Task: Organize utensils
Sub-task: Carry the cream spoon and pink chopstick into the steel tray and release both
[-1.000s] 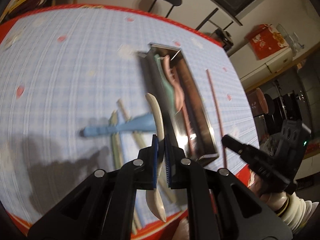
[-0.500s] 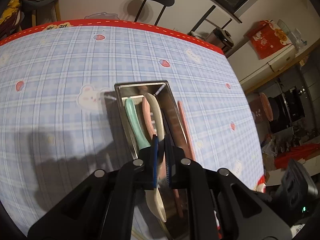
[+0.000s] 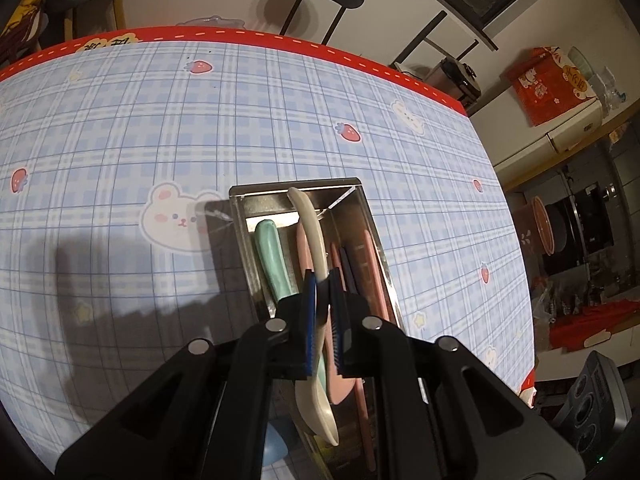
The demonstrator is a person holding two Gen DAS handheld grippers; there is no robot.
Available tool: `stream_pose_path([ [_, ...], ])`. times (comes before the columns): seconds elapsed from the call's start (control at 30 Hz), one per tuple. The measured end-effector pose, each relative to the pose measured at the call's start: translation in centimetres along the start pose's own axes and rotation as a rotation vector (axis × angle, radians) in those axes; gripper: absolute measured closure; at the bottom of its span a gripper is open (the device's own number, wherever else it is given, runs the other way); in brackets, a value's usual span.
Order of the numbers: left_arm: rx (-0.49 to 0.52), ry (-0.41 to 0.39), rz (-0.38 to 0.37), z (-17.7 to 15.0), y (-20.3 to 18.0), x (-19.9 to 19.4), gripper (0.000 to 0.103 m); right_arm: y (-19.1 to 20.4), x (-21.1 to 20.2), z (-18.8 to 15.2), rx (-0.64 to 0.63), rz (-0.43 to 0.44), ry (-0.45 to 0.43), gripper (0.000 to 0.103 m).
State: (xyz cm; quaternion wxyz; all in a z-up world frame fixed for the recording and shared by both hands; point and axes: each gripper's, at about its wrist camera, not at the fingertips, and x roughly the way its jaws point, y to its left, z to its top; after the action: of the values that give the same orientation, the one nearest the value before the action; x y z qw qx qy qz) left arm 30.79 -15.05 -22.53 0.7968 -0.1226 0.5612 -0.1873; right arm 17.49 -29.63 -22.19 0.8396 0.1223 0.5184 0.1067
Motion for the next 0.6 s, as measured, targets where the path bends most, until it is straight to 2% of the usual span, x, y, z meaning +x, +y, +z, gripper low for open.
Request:
stream_pose_path([
  [0.2, 0.029, 0.022, 0.029, 0.1, -0.5, 1.2, 0.092, -0.2, 0.3, -0.2, 0.008, -0.006, 0.013, 0.096],
  [0.33, 0.037, -0.001, -0.001, 0.2, -0.6, 0.7, 0.077, 0.3, 0.1, -0.1, -0.028, -0.019, 0.005, 0.096],
  [0.4, 0.059, -0.018, -0.011, 0.4, -0.9, -0.1, 0.074, 0.3, -0.3, 0.0, -0.027, -0.017, -0.004, 0.096],
  [0.43, 0.068, -0.028, -0.012, 0.5, -1.0, -0.5, 0.069, 0.4, -0.4, 0.1, -0.030, -0.016, -0.008, 0.095],
  [0.47, 0.075, -0.040, -0.016, 0.6, -1.1, -1.1, 0.061, 0.5, -0.6, 0.1, -0.032, -0.017, -0.012, 0.094],
  [0.5, 0.079, -0.052, -0.021, 0.7, -1.2, -1.8, 0.056, 0.6, -0.9, 0.2, -0.035, -0.016, -0.017, 0.091],
  [0.53, 0.082, -0.062, -0.024, 0.7, -1.2, -2.4, 0.051, 0.8, -1.2, 0.2, -0.038, -0.015, -0.021, 0.083],
  [0.57, 0.087, -0.073, -0.025, 0.7, -1.2, -3.0, 0.047, 0.9, -1.5, 0.1, -0.043, -0.015, -0.028, 0.070],
  [0.6, 0.092, -0.085, -0.022, 0.7, -1.1, -3.6, 0.044, 1.1, -1.9, 0.1, -0.050, -0.016, -0.039, 0.064],
])
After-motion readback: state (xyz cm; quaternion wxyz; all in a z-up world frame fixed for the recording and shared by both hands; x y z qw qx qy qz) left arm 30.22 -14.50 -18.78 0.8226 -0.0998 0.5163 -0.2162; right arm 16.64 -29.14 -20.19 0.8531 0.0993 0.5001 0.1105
